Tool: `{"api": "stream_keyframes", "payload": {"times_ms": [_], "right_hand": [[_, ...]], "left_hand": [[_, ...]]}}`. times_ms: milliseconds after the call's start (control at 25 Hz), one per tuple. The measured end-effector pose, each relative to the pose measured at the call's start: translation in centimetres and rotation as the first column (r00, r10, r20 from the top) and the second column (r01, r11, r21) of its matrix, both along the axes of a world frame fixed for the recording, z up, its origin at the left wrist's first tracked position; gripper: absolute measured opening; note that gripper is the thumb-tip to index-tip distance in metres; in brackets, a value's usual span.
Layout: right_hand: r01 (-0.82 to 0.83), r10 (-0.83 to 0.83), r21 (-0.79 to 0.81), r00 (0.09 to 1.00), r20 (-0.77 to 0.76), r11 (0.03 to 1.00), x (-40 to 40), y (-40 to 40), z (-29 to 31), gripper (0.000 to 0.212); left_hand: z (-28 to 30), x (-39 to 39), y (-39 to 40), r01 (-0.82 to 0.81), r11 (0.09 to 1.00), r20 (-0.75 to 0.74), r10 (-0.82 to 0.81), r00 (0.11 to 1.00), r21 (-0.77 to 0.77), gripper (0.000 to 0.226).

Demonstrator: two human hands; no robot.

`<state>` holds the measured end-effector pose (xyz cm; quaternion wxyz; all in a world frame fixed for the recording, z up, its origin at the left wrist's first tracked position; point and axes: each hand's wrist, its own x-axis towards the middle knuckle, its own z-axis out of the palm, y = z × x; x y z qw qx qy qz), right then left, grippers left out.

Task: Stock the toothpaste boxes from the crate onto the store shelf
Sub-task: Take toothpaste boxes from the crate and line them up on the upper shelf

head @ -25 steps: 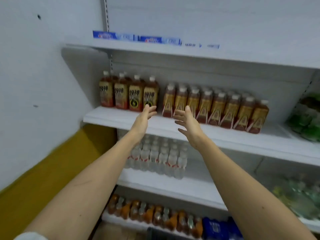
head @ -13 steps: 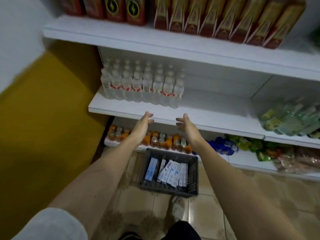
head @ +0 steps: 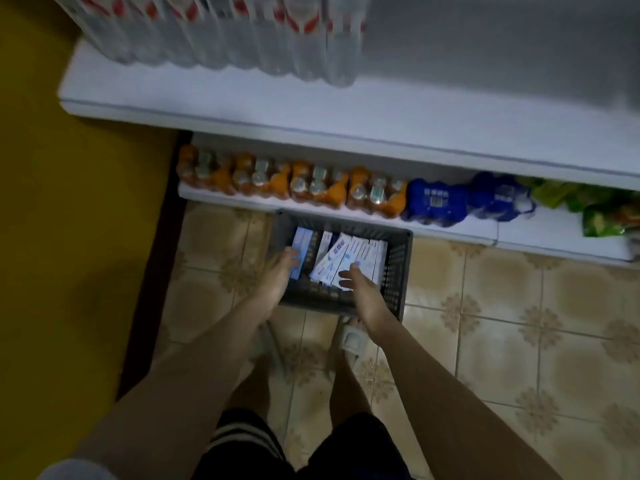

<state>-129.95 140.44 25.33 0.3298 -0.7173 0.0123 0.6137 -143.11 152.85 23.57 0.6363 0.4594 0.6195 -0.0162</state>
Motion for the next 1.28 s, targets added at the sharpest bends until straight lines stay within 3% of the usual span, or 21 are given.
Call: {"api": "stream_keyframes", "payload": {"times_ms": [80, 160, 280, 440, 760, 840, 1040, 1160, 1280], "right_hand": [[0.010, -0.012, -0.078, 1.000, -0.026, 0.997, -1.0, -0.3, -5.8, 0.052], [0.048, -0.054, -0.121, 0.997, -0.048, 0.992, -2.6, -0.4, -12.1, 0.048], [-0.029, 0.021, -0.117, 0.997, -0.069, 0.993, -5.2, 0.2, -19.7, 0.042], [-0.088, 0.077, -0.102, 0.991, -0.108, 0.991, -6.3, 4.6, -28.1, 0.016], [-0.395, 0.392, 0.001, 0.912, 0.124, 0.919, -5.3, 13.0, -41.9, 0.034], [-0.352, 0.353, -0.036, 0.924, 0.147, 0.935, -5.0, 14.4, -44.7, 0.037], [-0.186, 0.194, -0.059, 0.964, 0.182, 0.981, -5.9, 16.0, -49.7, 0.042], [-0.071, 0.081, -0.055, 0.973, 0.215, 0.996, -5.8, 15.6, -51.5, 0.044], [-0.107, 0.125, -0.125, 0.981, 0.148, 0.986, -6.0, 14.5, -52.1, 0.043]], "left_hand": [[-5.6, -1.0, -1.2, -0.018, 1.000, -0.076, 0.017, 0.997, -0.005, 0.031], [-10.8, -2.1, -1.7, 0.013, 0.999, -0.140, -0.017, 0.990, -0.030, 0.036], [-17.0, -3.3, -1.0, 0.027, 0.999, -0.172, -0.031, 0.985, -0.025, 0.037], [-25.8, -3.8, 1.3, 0.063, 0.997, -0.197, -0.069, 0.978, -0.037, 0.033], [-39.4, -2.3, 5.8, 0.142, 0.987, -0.173, -0.154, 0.973, -0.077, 0.041], [-41.8, -1.4, 6.7, 0.144, 0.989, -0.170, -0.150, 0.974, -0.045, 0.046], [-46.5, -0.1, 6.9, -0.040, 0.998, -0.205, 0.047, 0.978, 0.042, 0.054], [-48.3, -1.3, 6.2, 0.021, 0.999, -0.184, -0.016, 0.983, 0.027, 0.053], [-48.9, -2.4, 5.4, 0.060, 0.993, -0.095, -0.069, 0.993, -0.102, 0.048]]}}
